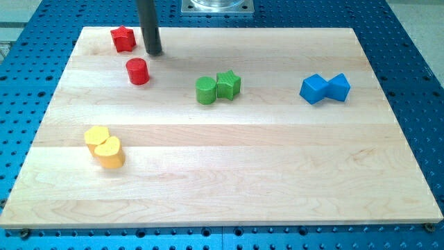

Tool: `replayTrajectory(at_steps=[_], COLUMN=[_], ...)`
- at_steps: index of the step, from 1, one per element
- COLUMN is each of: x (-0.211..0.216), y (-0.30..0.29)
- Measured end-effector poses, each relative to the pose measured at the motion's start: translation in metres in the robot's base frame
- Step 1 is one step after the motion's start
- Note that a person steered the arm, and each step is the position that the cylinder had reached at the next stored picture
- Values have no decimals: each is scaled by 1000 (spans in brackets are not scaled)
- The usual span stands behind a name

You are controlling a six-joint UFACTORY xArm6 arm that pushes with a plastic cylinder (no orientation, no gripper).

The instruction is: Place the red circle parallel to the green circle

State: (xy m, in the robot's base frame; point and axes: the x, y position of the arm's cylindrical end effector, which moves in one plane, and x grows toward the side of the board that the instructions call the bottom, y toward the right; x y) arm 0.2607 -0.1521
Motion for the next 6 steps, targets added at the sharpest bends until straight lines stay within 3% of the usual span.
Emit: replayTrajectory(at_steps=[1,2,3,4,6], x=[3,28,70,137,185], y=[-35,-33,-24,42,31])
